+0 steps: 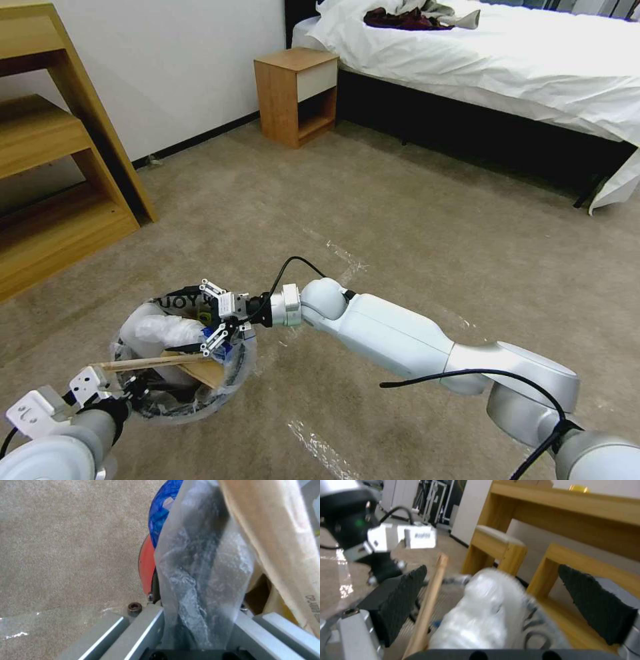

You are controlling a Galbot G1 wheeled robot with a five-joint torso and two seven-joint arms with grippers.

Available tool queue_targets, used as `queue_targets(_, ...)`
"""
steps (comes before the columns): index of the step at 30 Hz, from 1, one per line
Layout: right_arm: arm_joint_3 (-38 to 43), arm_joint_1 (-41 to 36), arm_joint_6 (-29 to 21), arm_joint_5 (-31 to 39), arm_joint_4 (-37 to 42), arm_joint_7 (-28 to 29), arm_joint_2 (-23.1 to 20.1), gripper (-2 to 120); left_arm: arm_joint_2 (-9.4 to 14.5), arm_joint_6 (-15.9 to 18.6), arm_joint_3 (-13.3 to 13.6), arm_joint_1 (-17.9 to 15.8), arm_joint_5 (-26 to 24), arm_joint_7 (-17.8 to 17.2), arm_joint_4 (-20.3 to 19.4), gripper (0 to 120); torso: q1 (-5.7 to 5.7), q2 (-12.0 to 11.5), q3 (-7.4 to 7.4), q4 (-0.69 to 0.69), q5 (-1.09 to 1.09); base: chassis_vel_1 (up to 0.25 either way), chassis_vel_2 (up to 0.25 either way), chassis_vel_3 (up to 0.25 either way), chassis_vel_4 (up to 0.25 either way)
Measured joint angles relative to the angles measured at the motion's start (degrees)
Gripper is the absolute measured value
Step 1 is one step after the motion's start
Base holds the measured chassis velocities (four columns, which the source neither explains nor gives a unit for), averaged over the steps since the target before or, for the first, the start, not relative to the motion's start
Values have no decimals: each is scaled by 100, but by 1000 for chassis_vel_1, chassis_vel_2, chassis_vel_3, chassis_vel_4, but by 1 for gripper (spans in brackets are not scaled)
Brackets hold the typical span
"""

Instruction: Pick up the trash bin and place the garbage on the floor into it.

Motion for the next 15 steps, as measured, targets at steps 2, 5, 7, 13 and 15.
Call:
queue_targets(2,72,9,-23,23,80,-1,-35,100,0,1,-2,6,1,0,-9,0,0,0,0,0,0,0,0,0,0)
queue_targets(5,164,15,-40,55,154,0,-75,100,3,1,-7,10,0,0,-12,0,0,0,0,1,0,0,0,0,0)
queue_targets(7,267,23,-55,88,222,2,-114,100,8,2,-12,10,0,0,-16,0,0,0,0,0,0,0,0,0,0)
queue_targets(13,977,31,-158,274,669,303,-338,100,31,2,-35,30,-9,-1,-35,0,0,0,0,0,0,0,0,0,0)
queue_targets(15,1396,30,-266,308,809,569,-438,100,39,2,-41,40,-12,-4,-38,0,0,0,0,1,1,0,0,0,0)
